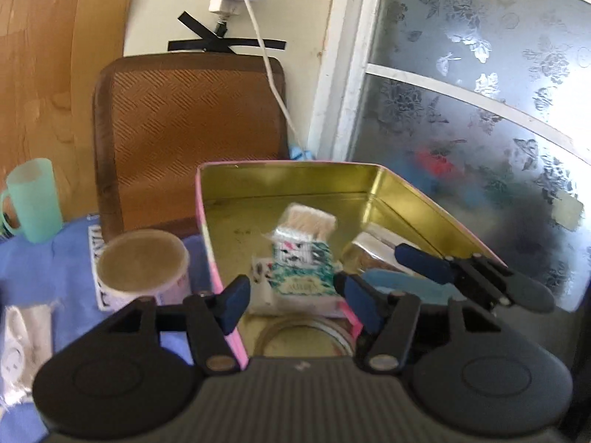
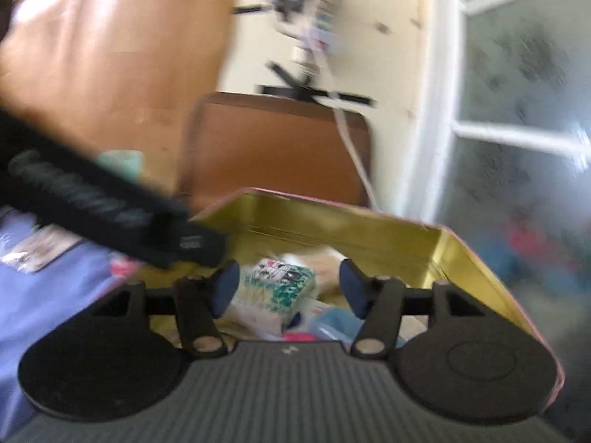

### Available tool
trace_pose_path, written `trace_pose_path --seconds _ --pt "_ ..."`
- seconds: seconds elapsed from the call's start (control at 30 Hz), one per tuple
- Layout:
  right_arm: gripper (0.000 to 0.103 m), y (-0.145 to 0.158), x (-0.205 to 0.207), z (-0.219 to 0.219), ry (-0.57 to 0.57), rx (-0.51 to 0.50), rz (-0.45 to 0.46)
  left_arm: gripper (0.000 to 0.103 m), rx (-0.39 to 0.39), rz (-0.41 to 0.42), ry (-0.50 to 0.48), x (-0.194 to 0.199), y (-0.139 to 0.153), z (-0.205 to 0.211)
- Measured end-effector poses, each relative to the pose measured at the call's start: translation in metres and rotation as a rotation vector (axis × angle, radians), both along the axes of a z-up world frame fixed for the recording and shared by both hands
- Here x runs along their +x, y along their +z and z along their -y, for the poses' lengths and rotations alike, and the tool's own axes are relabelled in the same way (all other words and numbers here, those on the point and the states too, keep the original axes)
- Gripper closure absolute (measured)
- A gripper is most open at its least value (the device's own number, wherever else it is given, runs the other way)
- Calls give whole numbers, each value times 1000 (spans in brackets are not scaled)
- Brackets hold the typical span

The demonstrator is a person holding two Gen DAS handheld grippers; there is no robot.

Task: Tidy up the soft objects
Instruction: 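Carry the soap box into the pink tin box and release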

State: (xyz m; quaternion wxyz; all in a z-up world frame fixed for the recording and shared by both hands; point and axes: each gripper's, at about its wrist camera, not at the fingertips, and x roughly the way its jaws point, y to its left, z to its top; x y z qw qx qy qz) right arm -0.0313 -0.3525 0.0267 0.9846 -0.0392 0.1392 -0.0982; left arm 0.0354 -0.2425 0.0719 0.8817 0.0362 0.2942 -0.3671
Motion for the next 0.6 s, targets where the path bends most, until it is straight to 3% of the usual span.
trace_pose_path --seconds 0.07,0.4,0.6 --pt "41 -3 -4 13 6 67 9 44 19 15 9 -4 -4 -2" --pt "41 -6 -30 16 -20 173 28 43 -8 1 46 -17 6 -31" --pt "41 -1 -36 20 -35 251 18 39 47 3 124 -23 2 -54"
